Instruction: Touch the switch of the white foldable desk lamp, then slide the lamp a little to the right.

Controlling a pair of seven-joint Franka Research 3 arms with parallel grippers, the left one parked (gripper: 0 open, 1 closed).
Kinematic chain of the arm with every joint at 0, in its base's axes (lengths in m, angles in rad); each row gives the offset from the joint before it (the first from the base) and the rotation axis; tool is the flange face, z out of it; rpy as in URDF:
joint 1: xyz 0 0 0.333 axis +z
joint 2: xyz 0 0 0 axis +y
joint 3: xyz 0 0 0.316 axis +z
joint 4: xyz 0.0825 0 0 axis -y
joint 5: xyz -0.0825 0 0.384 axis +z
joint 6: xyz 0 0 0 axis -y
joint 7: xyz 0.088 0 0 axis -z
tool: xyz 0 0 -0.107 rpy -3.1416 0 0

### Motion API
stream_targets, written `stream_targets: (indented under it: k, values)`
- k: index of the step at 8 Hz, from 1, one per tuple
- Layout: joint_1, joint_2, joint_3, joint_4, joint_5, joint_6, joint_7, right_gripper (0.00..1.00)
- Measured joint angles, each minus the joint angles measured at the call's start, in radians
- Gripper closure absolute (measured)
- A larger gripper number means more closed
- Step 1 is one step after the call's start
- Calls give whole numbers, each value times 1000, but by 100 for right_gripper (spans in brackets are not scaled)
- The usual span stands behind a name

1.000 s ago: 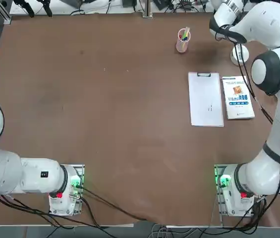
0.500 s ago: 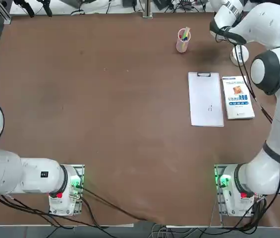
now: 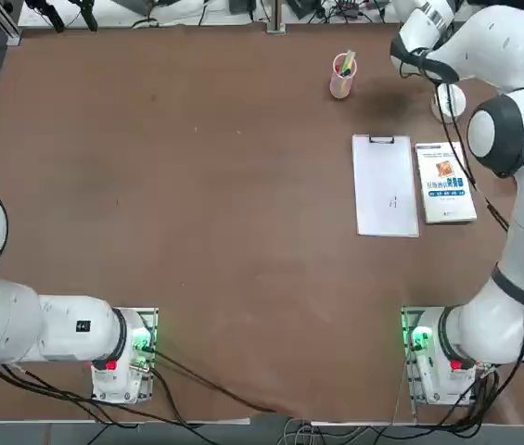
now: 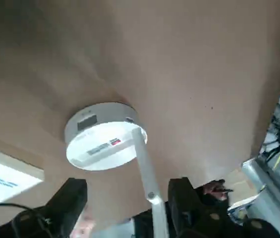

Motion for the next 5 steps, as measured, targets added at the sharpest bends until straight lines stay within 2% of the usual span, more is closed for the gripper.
stream_targets:
  k: [3, 5]
  values:
    - [12, 9, 8, -32, 63, -44, 363, 0]
    - [9, 19, 7, -44, 109, -37, 491, 0]
